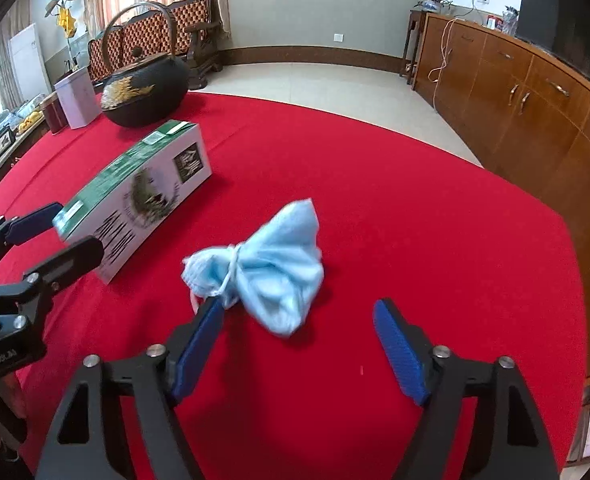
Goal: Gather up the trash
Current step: 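Grasp the green milk carton with the left tool while the right tool grasps the blue mask, then carry the green carton and blue mask over the black bin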
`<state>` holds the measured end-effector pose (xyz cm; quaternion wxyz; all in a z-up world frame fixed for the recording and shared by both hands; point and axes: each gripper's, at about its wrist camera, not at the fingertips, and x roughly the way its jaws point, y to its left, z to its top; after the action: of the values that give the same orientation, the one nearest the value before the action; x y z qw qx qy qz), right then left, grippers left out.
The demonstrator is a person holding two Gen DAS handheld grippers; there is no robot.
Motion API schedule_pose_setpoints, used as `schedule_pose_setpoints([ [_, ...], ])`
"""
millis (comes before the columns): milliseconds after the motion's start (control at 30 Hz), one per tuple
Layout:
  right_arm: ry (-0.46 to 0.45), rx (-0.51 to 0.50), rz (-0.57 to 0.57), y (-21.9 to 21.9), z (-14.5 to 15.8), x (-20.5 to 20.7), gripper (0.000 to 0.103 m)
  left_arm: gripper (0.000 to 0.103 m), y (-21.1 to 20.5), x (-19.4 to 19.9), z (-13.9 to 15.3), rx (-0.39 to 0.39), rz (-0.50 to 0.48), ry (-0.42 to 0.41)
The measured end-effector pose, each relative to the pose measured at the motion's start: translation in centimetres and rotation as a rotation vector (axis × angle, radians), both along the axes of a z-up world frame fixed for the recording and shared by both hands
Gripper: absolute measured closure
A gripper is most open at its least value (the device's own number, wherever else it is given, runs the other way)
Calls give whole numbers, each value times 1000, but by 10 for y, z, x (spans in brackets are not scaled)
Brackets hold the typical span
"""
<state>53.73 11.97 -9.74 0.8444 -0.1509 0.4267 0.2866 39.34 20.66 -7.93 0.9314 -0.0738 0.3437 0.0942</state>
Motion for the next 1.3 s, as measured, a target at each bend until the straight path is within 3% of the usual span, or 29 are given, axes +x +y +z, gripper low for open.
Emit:
schedule_pose_setpoints([
  [67, 14, 1, 10, 3, -3, 5, 47, 30, 0, 4, -1, -9, -1, 7],
  [133, 6, 9, 14, 2, -3, 6, 56, 38, -2, 8, -3, -11, -13, 25],
  [200, 17, 33, 15, -2, -2, 7, 79, 61, -6, 12, -6, -14, -27, 49],
  [233, 17, 39, 13, -4, -2, 6, 86, 61, -7, 13, -6, -17, -31, 51],
  [700, -51, 92, -21, -55, 28, -41, 87, 62, -41, -40, 10, 3, -64, -4],
  [1300, -145, 97, -178, -192, 88, -168, 87, 62, -126, -123, 57, -3, -186, -89],
])
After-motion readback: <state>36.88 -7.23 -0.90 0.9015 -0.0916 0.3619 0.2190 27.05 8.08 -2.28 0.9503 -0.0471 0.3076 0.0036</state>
